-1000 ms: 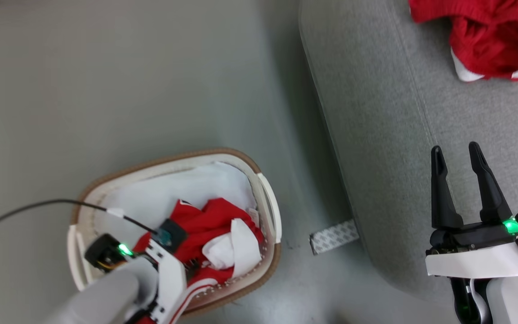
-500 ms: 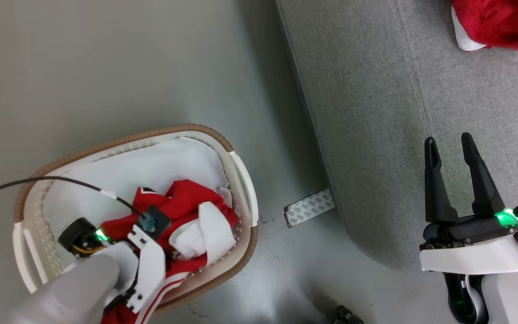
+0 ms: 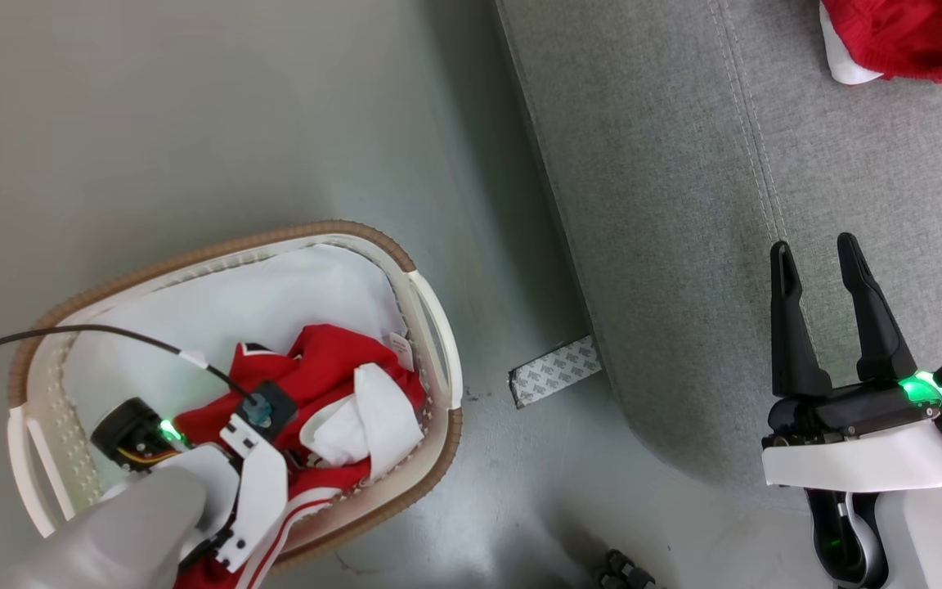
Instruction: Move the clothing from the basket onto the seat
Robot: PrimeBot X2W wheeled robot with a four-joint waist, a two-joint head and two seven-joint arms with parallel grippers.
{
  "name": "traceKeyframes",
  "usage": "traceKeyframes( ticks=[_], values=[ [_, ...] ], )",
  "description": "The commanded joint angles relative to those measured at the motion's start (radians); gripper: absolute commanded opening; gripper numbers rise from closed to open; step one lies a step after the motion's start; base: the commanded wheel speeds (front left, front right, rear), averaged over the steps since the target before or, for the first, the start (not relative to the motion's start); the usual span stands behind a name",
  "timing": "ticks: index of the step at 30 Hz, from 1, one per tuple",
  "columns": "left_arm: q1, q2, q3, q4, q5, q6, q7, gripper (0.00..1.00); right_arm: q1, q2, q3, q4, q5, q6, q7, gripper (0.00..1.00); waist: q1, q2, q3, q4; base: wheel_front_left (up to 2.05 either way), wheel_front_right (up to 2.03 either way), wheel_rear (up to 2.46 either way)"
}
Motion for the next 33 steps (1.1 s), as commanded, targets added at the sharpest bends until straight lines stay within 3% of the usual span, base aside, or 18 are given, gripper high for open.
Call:
traceKeyframes(
  ticks=[1,13,26,33],
  values=[
    [-0.004,-0.004,-0.001,0.004,0.007,0.001,-0.013,0.0,-0.009,0.0,-0.003,0.002,0.002,-0.002,-0.002,1.0,-0.0001,0.0,-0.005,0.003,0.0,0.0,0.0],
    [0.01,-0.053,-0.002,0.007,-0.023,0.001,-0.073,0.0,-0.006,0.0,-0.021,0.016,-0.025,-0.002,-0.002,1.0,-0.0001,0.0,-0.086,0.039,0.0,0.0,0.0],
    [0.087,-0.193,-0.001,-0.002,-0.136,0.001,-0.279,0.0,0.041,-0.001,-0.072,0.069,-0.142,-0.002,-0.002,1.0,-0.0001,0.0,-0.38,0.18,0.0,0.0,0.0],
    [0.127,-0.239,-0.001,-0.039,-0.179,0.001,-0.395,0.0,0.078,-0.001,-0.083,0.116,-0.19,-0.003,-0.002,1.0,-0.0001,0.0,-0.546,0.256,0.0,0.0,0.0]
  ],
)
